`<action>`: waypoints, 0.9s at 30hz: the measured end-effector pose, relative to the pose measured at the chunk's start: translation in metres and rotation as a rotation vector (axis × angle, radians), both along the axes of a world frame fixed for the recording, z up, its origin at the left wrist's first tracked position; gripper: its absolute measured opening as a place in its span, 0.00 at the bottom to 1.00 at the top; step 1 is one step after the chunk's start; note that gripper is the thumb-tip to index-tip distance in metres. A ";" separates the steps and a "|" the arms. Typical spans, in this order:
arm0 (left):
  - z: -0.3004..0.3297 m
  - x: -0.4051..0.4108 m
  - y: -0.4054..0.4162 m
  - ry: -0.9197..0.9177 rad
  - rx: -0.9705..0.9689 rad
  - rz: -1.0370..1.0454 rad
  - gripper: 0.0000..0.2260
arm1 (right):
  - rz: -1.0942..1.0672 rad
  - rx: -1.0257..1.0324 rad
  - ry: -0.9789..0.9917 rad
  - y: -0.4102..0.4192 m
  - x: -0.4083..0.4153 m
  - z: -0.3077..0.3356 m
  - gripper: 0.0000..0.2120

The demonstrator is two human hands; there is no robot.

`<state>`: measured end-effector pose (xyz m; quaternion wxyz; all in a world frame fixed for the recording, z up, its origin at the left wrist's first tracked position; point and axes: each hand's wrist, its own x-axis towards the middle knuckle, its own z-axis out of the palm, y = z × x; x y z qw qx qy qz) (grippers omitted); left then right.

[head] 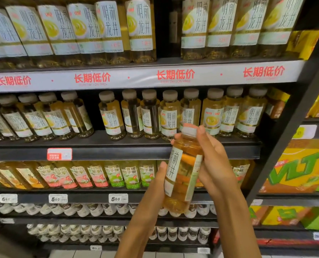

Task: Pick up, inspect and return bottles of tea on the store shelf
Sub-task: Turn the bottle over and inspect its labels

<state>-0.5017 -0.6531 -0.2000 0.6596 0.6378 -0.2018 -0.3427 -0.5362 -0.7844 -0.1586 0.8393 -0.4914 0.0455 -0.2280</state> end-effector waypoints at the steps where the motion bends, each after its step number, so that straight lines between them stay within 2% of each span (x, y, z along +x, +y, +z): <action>1: 0.002 -0.002 -0.001 -0.012 -0.011 0.022 0.28 | 0.000 0.003 -0.002 -0.001 -0.001 0.000 0.23; 5: 0.002 -0.005 -0.002 0.039 -0.077 0.085 0.29 | 0.027 0.040 -0.018 -0.002 -0.002 0.001 0.20; 10: -0.005 -0.005 0.004 0.237 -0.240 -0.111 0.27 | 0.140 0.052 -0.090 -0.003 -0.004 0.004 0.20; 12: -0.007 -0.006 0.003 0.219 -0.193 -0.120 0.28 | 0.137 0.047 -0.110 -0.002 -0.004 0.002 0.21; 15: -0.004 -0.004 -0.002 0.017 -0.027 0.029 0.26 | 0.033 -0.049 -0.083 -0.004 -0.007 0.001 0.18; 17: 0.005 -0.006 -0.003 -0.078 0.000 0.065 0.23 | -0.059 -0.147 -0.042 -0.005 -0.009 0.003 0.20; 20: 0.012 -0.012 -0.005 -0.168 0.005 0.054 0.23 | -0.116 -0.172 -0.002 -0.005 -0.008 0.002 0.24; 23: 0.011 -0.016 -0.007 -0.134 -0.059 0.081 0.28 | -0.056 -0.159 0.039 -0.005 -0.006 0.001 0.22; 27: 0.009 -0.014 -0.001 0.064 -0.142 0.061 0.27 | 0.072 -0.021 -0.028 -0.008 -0.005 0.003 0.17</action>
